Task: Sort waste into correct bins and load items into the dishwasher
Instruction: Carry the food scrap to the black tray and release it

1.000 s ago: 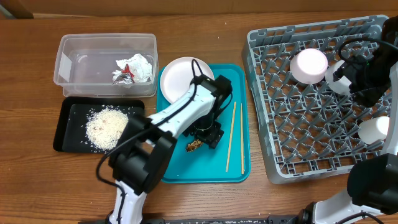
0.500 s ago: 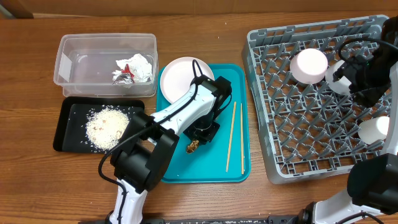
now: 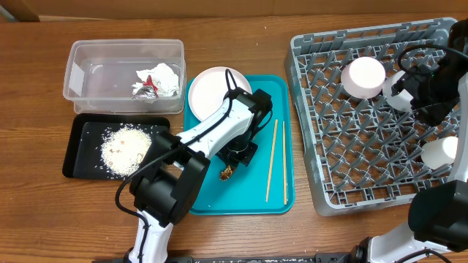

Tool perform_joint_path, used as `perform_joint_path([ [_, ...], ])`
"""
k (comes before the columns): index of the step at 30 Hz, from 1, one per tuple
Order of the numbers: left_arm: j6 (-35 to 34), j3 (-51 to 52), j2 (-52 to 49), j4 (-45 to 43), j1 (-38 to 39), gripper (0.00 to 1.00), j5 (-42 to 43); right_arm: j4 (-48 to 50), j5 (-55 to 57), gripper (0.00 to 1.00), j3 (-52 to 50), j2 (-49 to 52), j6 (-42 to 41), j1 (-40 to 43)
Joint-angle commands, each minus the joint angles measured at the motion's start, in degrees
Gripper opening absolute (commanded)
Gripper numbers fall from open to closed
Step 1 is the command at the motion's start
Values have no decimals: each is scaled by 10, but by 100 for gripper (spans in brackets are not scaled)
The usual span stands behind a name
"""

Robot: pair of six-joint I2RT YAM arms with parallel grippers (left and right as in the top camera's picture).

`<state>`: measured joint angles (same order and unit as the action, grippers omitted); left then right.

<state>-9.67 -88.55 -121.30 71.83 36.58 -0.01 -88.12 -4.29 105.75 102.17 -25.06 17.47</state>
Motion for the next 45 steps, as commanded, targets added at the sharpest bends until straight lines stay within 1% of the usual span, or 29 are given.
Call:
perform_joint_path([
  [1,-48,-6,21,1,-10,4,-26,0,-3,75,4,-14,1,-3],
  [6,-74,-6,95,4,-34,4,-63,0,-3,75,4,-14,2,-3],
  [9,-90,-6,151,7,-65,4,-93,0,-3,75,4,-14,12,-3],
  [14,-92,-6,236,8,-160,4,-115,-1,-3,75,4,-14,12,-3],
  [17,-92,-6,269,11,-249,4,-115,-1,-3,75,4,-14,12,-3],
  [18,-92,-6,276,13,-301,4,-113,-1,-3,75,4,-14,12,-3],
  [23,-92,2,265,5,-433,4,-113,-1,-3,75,4,-14,11,-3],
  [28,-101,38,235,-37,-516,4,-97,-1,-3,75,4,-14,12,-3],
  [33,-101,77,199,-80,-556,4,-101,-1,-3,75,4,-14,12,-3],
  [37,-101,104,156,-121,-572,4,-100,-2,-3,75,4,-14,12,-3],
  [45,-101,106,97,-123,-573,6,-100,-3,-3,75,4,-14,13,-3],
])
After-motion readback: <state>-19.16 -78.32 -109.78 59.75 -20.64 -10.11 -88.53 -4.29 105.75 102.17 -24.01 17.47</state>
